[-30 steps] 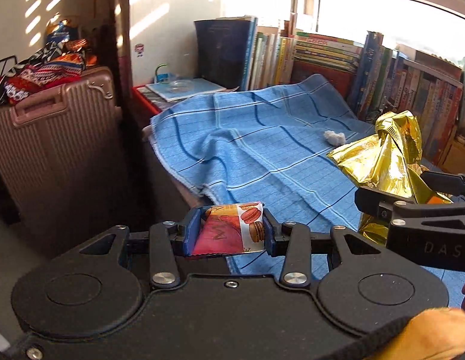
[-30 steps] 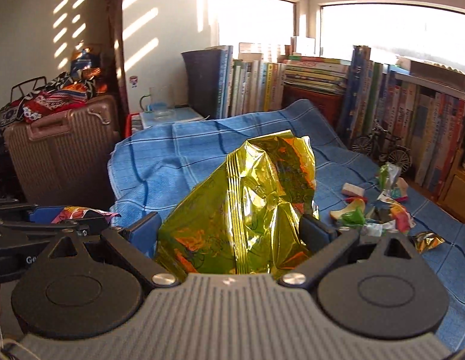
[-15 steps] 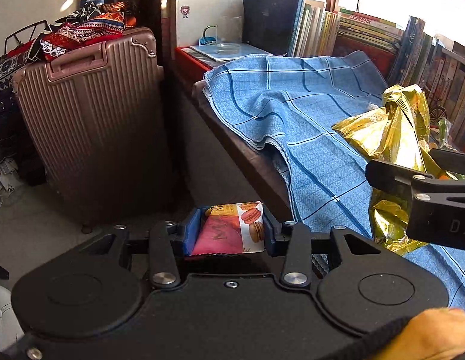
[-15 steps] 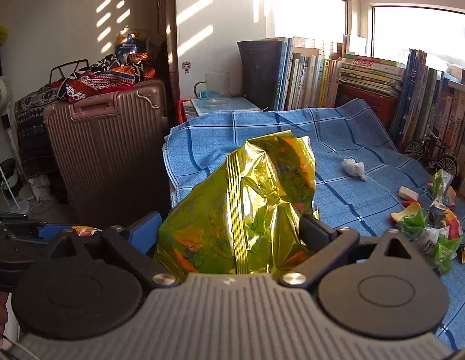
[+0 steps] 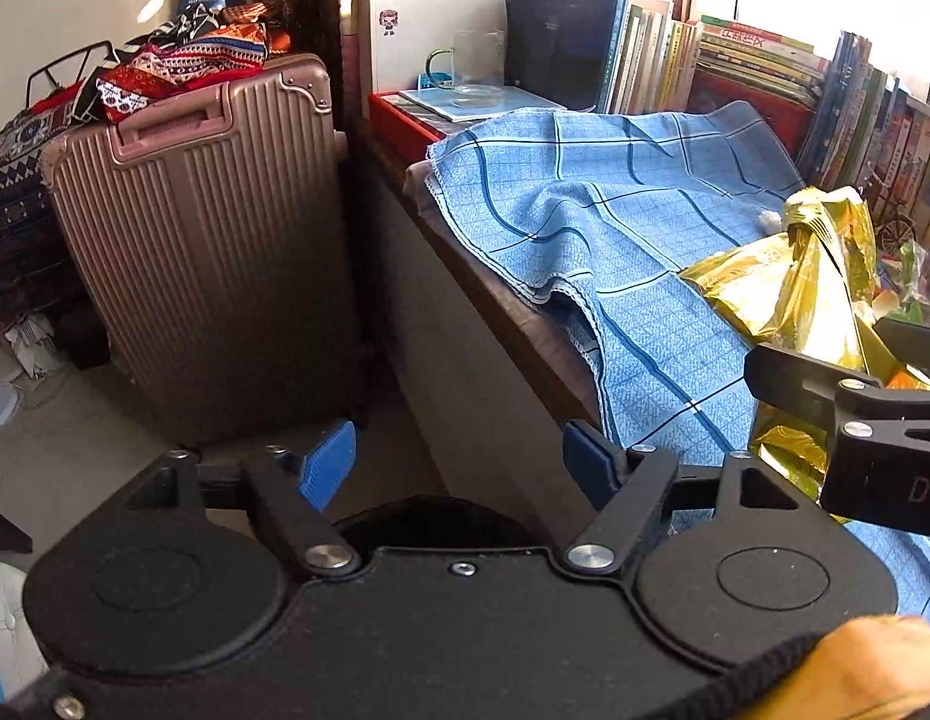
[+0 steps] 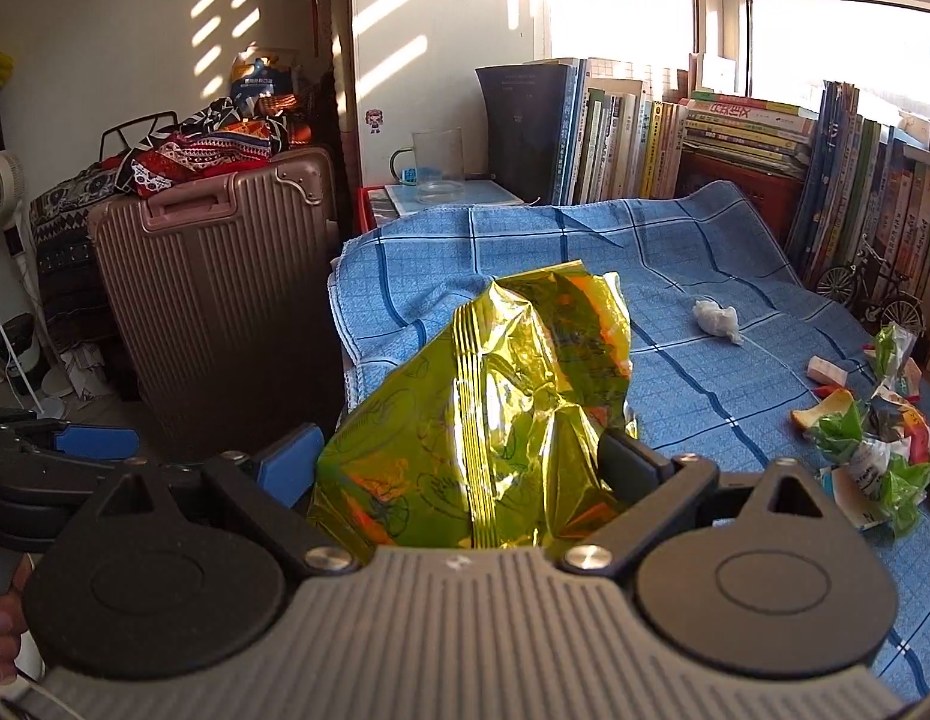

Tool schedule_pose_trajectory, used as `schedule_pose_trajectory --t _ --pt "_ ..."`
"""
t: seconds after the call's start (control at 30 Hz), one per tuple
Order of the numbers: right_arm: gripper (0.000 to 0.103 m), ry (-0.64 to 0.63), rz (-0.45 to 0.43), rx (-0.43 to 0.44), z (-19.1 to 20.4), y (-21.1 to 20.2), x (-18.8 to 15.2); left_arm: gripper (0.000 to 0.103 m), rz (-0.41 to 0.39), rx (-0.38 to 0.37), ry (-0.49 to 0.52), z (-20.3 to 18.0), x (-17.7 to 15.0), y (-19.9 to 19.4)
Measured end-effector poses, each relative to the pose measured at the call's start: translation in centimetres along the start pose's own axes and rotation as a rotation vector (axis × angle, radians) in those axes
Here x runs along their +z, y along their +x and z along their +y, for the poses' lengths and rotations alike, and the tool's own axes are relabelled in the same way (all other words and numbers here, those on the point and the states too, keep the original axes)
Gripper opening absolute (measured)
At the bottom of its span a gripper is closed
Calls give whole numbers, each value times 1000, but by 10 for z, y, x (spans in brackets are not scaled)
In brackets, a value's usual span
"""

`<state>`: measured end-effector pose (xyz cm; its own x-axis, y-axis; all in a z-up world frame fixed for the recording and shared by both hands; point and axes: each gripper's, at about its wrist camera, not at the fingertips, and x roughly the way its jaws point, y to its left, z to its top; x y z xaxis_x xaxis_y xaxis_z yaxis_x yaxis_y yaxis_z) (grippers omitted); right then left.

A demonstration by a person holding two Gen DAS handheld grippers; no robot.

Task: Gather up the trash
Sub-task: 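Carry the gold foil bag and red snack bag toward the black bin with both tools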

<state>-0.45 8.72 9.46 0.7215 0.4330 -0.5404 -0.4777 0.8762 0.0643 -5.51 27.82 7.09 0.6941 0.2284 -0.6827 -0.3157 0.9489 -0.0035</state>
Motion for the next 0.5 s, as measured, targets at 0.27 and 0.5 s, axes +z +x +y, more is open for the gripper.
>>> schedule_pose_trajectory --t 0.27,0.5 --pt "98 -34 -1 52 10 -3 -2 77 1 46 -52 15 -6 -6" --pt "98 -67 9 120 26 -5 -6 77 0 110 -102 41 -17 -19"
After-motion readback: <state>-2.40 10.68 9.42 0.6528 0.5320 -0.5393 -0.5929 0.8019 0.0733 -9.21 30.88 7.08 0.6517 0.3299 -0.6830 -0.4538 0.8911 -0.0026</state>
